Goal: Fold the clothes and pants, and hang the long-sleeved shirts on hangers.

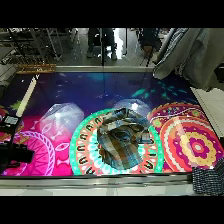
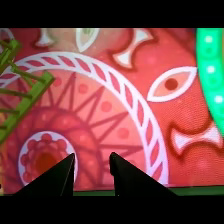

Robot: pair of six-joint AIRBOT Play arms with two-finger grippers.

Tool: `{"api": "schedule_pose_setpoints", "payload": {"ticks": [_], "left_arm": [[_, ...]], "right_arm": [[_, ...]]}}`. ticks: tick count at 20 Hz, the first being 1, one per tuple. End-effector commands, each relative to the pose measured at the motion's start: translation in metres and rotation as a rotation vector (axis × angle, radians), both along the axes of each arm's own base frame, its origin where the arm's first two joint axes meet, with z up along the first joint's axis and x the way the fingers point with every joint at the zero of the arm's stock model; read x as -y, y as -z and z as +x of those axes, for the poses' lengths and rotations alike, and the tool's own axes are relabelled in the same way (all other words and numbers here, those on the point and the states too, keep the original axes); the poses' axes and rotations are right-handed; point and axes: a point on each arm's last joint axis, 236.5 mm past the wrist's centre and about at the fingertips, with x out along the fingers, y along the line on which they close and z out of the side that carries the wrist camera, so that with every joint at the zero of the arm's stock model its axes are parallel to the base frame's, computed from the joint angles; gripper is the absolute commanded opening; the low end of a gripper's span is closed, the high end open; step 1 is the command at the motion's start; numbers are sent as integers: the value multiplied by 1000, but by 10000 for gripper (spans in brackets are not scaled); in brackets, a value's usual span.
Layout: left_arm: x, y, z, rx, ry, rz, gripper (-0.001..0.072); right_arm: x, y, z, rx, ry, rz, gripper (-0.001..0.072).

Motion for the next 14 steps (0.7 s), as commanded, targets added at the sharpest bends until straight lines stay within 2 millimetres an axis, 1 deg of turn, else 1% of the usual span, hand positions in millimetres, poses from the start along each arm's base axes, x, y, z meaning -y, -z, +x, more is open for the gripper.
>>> {"api": "schedule_pose_setpoints", "payload": {"ticks": [1,10,12,13,14], "left_arm": [[0,0,0,-1,1,1,230],[1,0,1,1,2,-1,230],[7,-5,11,45,19,-18,229],[12,-5,15,56,25,-39,229],[15,-8,20,82,27,-53,229]], "right_arm": [[0,0,0,-1,-1,0,571],[0,0,0,-1,-1,1,571],[0,0,0,-1,-1,1,571],[0,-2,2,11,-1,-2,571],[0,-9,6,47,1,-2,571]]}}
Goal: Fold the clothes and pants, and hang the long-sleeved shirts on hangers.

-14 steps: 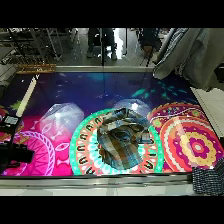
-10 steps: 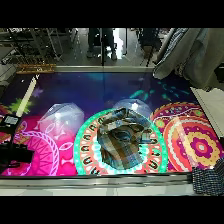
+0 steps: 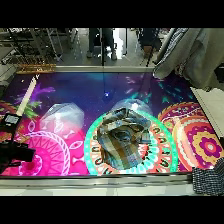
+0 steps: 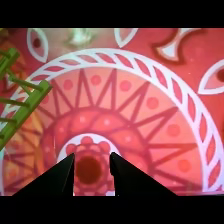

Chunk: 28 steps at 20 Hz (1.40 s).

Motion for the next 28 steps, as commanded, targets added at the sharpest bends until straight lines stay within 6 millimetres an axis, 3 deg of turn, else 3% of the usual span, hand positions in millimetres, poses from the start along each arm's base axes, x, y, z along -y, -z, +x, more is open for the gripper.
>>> {"api": "schedule_pose_setpoints", "payload": {"ticks": [1,5,8,9,10,11,14,15,17,19,22,24,25,26,28], "left_arm": [[11,-9,18,85,-5,-65,229],[21,-25,36,193,-22,-139,229],[28,-39,47,280,-73,-243,237],[35,-47,52,319,-79,-300,273],[47,-59,57,352,-58,-364,421],[59,-72,62,376,-42,-423,471],[89,-106,90,368,44,-473,497],[105,-105,101,312,102,-461,497],[143,-75,114,88,215,-465,507],[187,-31,117,-124,351,-488,530],[238,27,116,-263,527,-435,530],[271,49,119,-255,634,-388,530],[286,58,119,-254,665,-381,541],[298,68,117,-264,683,-377,624],[314,93,109,-317,704,-367,660]], "right_arm": [[-5,-14,9,71,-12,24,571],[-41,-29,18,152,-81,222,569],[-47,-41,22,207,-96,258,569],[-45,-48,25,240,-92,255,570],[-44,-52,26,257,-89,256,572],[-43,-52,26,258,-87,256,569],[-47,-34,23,182,-64,332,567],[-50,-22,21,133,-63,349,567],[-57,15,14,-26,-62,391,561],[-63,58,2,-215,-61,426,383],[-67,122,-11,-429,-18,504,462],[-71,178,-24,-579,21,558,488],[-74,212,-35,-670,36,586,458],[-78,244,-49,-751,44,606,380],[-96,289,-62,-748,25,673,370]]}}
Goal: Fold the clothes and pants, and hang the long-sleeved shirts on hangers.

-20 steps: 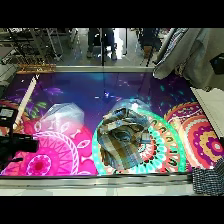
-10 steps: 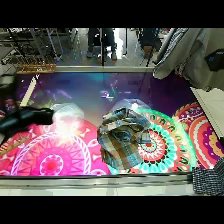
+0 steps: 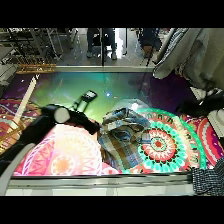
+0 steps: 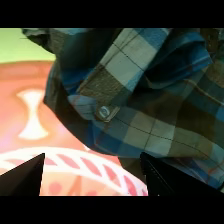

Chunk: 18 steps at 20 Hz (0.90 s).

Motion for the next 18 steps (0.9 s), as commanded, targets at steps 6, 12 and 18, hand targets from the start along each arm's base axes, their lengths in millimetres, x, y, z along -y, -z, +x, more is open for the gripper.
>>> {"api": "schedule_pose_setpoints", "payload": {"ticks": [6,12,18], "left_arm": [[50,79,-3,-58,104,44,714],[65,75,33,70,39,-26,708],[66,97,42,46,-20,-35,361]], "right_arm": [[-69,128,-62,152,257,337,588],[-102,166,-55,79,203,325,585],[-134,207,11,36,165,239,508]]}}
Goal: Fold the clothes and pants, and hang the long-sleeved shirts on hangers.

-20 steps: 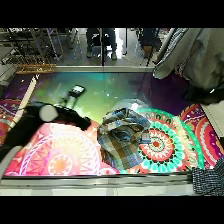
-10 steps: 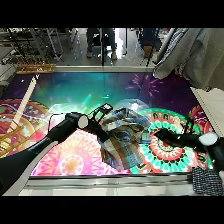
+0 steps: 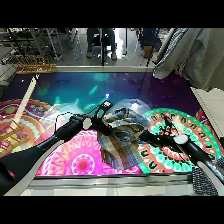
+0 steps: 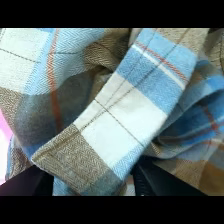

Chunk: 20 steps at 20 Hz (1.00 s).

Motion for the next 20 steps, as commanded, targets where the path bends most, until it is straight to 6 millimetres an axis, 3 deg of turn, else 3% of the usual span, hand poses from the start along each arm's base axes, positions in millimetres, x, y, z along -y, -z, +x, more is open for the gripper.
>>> {"api": "schedule_pose_setpoints", "payload": {"ticks": [1,2,3,4,5,6,7,9,10,12,14,16,18,20], "left_arm": [[1,13,4,-12,-22,-1,98],[1,10,6,-3,-24,-7,16],[2,2,8,14,-27,-17,15],[2,-9,9,32,-28,-30,15],[0,-25,10,53,-32,-47,15],[-3,-44,11,74,-37,-66,14],[-9,-67,11,101,-46,-88,14],[-31,-121,15,165,-77,-133,13],[-43,-151,13,185,-94,-162,13],[-69,-218,-1,191,-121,-253,13],[-86,-290,-33,189,-102,-366,14],[-93,-370,-82,253,-13,-498,14],[-98,-452,-132,462,99,-596,15],[-107,-489,-159,600,122,-619,14]], "right_arm": [[-10,33,38,-58,23,-55,507],[-13,42,44,-91,18,-64,506],[-17,49,50,-112,12,-72,504],[-23,53,55,-124,-2,-75,375],[-29,53,58,-124,-32,-83,75],[-34,48,61,-105,-72,-109,20],[-36,37,60,-101,-126,-134,19],[-28,-6,46,-117,-308,-245,18],[-17,-40,32,-124,-417,-321,19],[-3,-129,-5,-103,-591,-413,19],[-3,-231,-38,39,-635,-437,19],[-6,-340,-65,340,-600,-478,19],[-7,-444,-95,713,-568,-554,18],[-5,-518,-114,984,-469,-585,17]]}}
